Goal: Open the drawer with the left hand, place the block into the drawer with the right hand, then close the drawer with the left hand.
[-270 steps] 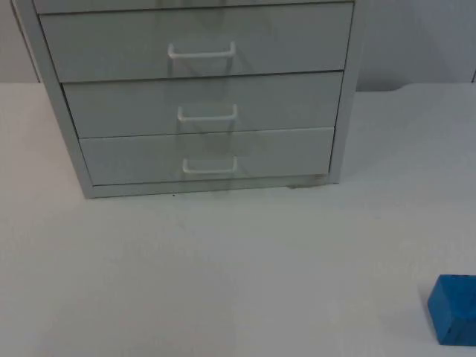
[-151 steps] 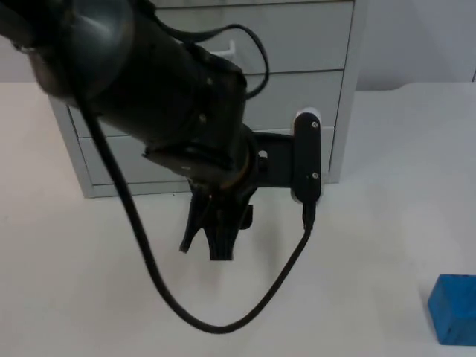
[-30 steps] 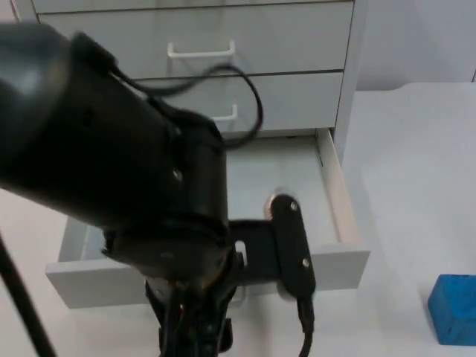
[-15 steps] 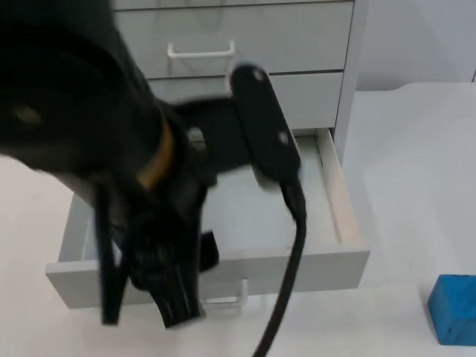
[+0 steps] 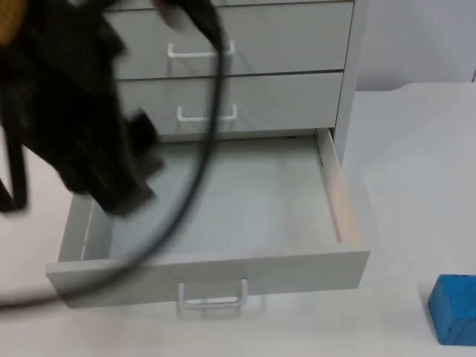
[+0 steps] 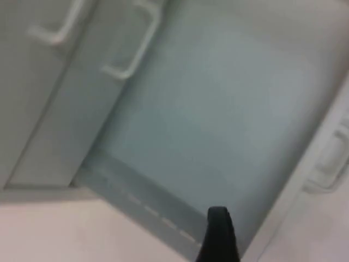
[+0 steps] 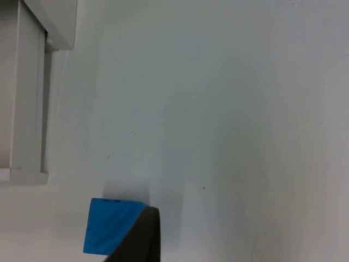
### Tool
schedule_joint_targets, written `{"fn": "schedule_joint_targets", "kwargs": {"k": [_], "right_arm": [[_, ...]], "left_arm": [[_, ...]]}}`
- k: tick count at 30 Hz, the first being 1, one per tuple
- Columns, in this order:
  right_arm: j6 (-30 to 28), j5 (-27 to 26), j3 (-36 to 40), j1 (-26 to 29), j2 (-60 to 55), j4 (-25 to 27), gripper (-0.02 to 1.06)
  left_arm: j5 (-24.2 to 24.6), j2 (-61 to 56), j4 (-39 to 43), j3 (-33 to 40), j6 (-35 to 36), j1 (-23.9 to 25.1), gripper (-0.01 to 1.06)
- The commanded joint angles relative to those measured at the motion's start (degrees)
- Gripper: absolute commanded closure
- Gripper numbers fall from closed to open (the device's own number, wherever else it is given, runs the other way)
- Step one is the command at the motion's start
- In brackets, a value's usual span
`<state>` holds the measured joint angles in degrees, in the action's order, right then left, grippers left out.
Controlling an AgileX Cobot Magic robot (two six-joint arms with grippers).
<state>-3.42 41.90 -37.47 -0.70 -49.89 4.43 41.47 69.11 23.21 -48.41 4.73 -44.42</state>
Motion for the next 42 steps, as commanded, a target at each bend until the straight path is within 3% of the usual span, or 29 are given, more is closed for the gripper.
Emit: {"fn": "schedule_joint_targets", "kwargs": {"k": [1,2,7,8,12,17,23,27,29,32,33,39,42], "right_arm": [[-0.2,0.5,0.0,0.0,0.2,0.2,-0.01],[-0.2,0.5,0.0,0.0,0.2,0.2,-0.01],[-0.2,1.1,0.0,0.0,0.2,0.2,-0.01],[-0.2,1.1,0.0,0.0,0.2,0.2,-0.01],[-0.6,1.4,0.0,0.0,0.1,0.2,-0.01],[-0.9,1.6,0.0,0.0,0.1,0.2,-0.01],[-1.6,2.3,0.0,-1.4,0.1,0.1,-0.01],[-2.8,3.1,0.0,-7.1,-0.1,-1.6,-0.01],[-2.8,3.3,0.0,-8.5,-0.5,-2.4,-0.01],[-0.9,3.9,-0.1,-11.5,-2.9,-4.4,-0.01],[0.0,3.9,-0.1,-12.4,-4.2,-4.4,-0.01],[3.4,3.7,-0.1,-16.8,-12.4,-4.4,-0.01],[7.0,1.1,-0.1,-20.6,-19.0,-4.4,-0.01]], "left_arm": [[0.6,-3.5,-5.3,0.1,0.0,8.3,0.43],[0.6,-3.5,-5.3,0.1,0.0,8.3,0.43],[5.2,-9.3,-13.2,0.1,0.0,22.7,0.43],[5.2,-9.3,-13.2,0.1,0.0,22.7,0.43],[7.6,-14.0,-15.1,0.4,0.0,30.1,0.43],[6.2,-19.9,-15.1,5.3,0.3,35.4,0.43],[4.3,-24.0,-15.2,9.5,-0.3,37.9,0.43],[4.2,-25.9,-14.2,10.5,-0.3,37.9,0.41],[4.2,-25.9,-14.4,10.5,-0.3,37.9,0.35],[4.2,-25.8,-15.1,10.5,-0.1,37.9,0.04],[4.2,-25.7,-15.1,10.5,0.1,37.9,0.00],[4.1,-25.7,-15.1,10.5,0.1,37.9,0.00],[3.2,-25.7,-15.1,10.5,0.1,37.9,0.00]]}}
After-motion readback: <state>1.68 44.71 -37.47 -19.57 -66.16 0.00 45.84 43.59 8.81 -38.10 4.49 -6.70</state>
